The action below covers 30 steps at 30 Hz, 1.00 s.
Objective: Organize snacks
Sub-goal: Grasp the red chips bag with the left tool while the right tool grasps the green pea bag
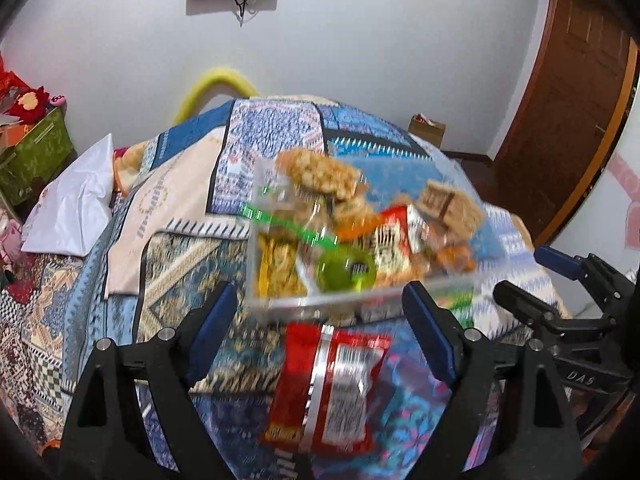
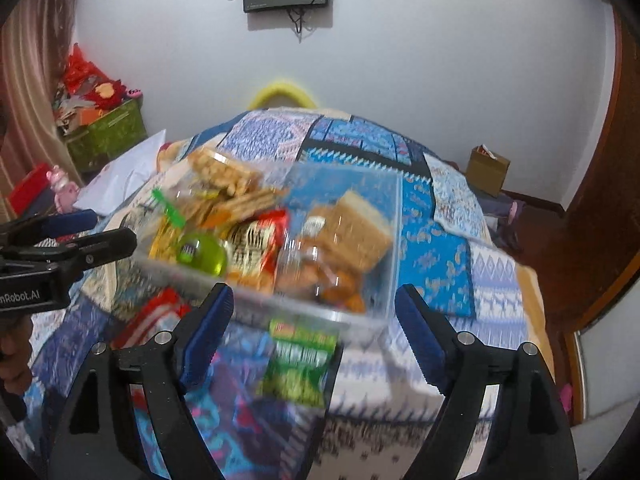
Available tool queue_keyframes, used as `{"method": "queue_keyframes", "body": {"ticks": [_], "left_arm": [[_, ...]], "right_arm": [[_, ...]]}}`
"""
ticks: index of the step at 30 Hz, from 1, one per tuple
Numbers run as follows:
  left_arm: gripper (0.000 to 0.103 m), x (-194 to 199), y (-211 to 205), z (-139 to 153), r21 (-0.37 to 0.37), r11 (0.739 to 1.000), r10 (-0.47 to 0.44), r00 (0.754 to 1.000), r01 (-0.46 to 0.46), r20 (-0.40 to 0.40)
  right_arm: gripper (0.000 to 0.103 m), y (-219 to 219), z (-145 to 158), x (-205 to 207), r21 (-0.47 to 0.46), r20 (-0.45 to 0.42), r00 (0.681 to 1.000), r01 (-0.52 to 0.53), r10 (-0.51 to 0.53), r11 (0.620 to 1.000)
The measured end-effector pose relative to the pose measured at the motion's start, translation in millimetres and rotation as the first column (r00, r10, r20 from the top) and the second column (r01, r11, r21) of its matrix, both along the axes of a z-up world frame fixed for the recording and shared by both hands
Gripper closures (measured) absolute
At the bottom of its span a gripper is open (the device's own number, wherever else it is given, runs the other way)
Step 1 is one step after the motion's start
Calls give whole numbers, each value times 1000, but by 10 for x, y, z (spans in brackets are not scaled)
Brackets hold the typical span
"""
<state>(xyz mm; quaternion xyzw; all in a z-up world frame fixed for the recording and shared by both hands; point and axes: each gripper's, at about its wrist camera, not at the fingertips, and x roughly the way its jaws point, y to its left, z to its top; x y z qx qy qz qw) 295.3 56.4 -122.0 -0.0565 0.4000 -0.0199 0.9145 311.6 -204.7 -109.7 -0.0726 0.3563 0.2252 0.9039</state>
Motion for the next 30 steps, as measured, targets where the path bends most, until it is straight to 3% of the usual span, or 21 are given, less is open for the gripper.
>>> {"method": "queue_keyframes", "body": {"ticks": [11,20,23,27,28,30], "left_arm": [[18,-233,-19,-624,-20,999,-33,989,31,-142],[18,-48,-82,-998,-26,999,-41,971,36,-236],[18,-6,-56,-1042,-51,998,-38,973,28,-226],[18,39,-116,-1085,-15,999,-43,977,41,-211],[18,49,-136,-1097,-1,999,-45,976,46,-211],[22,35,-184,-1106,25,998,-52,978,58,-200]], "right_arm": [[22,-86,-407,-220,-24,-100,995,-8,6,1000],[22,-19,-701,14,-38,-177,984,-3,-4,999],[22,8,-758,97,-28,-198,980,3,-8,1000],[22,58,-816,168,-24,-213,977,-3,-2,1000],[24,75,-832,170,-29,-217,976,-6,-1,1000],[38,93,-866,173,-32,-225,974,-14,7,999]]}}
